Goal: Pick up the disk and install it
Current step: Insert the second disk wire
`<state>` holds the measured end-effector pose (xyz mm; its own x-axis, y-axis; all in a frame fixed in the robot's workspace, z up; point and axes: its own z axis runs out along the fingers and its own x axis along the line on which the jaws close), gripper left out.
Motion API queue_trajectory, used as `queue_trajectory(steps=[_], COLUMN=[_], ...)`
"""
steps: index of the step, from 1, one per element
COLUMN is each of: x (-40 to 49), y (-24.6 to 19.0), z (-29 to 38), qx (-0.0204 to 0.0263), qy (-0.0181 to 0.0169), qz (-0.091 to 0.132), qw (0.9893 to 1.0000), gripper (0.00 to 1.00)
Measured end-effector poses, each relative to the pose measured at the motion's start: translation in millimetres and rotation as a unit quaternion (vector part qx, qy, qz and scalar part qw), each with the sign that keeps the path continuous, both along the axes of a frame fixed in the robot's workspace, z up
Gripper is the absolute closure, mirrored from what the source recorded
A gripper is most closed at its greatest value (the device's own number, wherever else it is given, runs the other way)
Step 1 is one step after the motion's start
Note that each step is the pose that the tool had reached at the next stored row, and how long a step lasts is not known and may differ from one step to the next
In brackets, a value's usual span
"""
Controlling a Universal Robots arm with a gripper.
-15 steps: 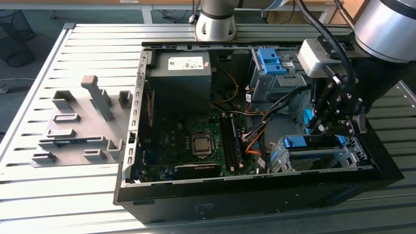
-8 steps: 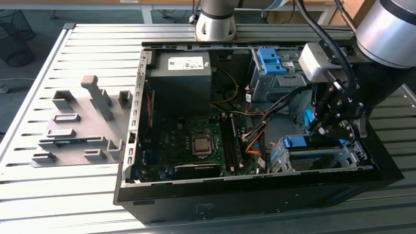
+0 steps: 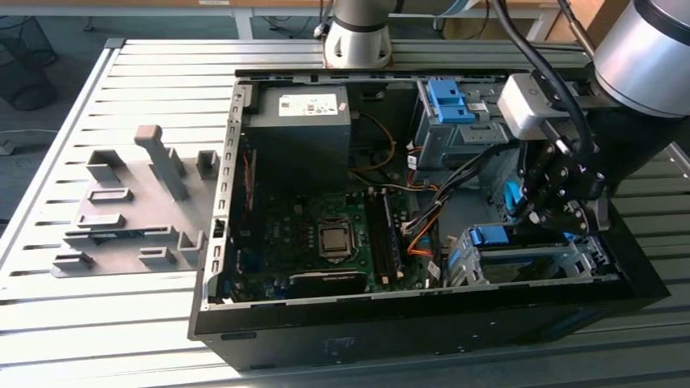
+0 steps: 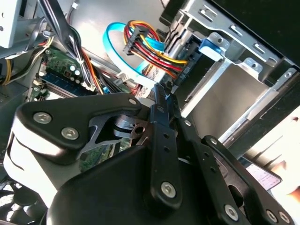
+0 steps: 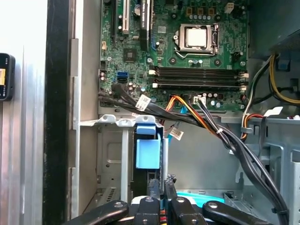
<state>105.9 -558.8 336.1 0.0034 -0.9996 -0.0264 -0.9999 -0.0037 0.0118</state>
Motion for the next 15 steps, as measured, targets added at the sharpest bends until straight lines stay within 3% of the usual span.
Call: queue_trajectory(steps=[4,8,15], x=[1.3,1.6,1.6], y=[-3.6,-3.7,-3.8], z=[-1.0,-2.0,-4.7], qx=[0.0024,0.006,0.0069], qy=[0.0005,0.0011,0.0011], qz=[-0.001,-0.001,-0.001], qw=[1.0,1.0,1.0], gripper=[0.84,0.84,0.84])
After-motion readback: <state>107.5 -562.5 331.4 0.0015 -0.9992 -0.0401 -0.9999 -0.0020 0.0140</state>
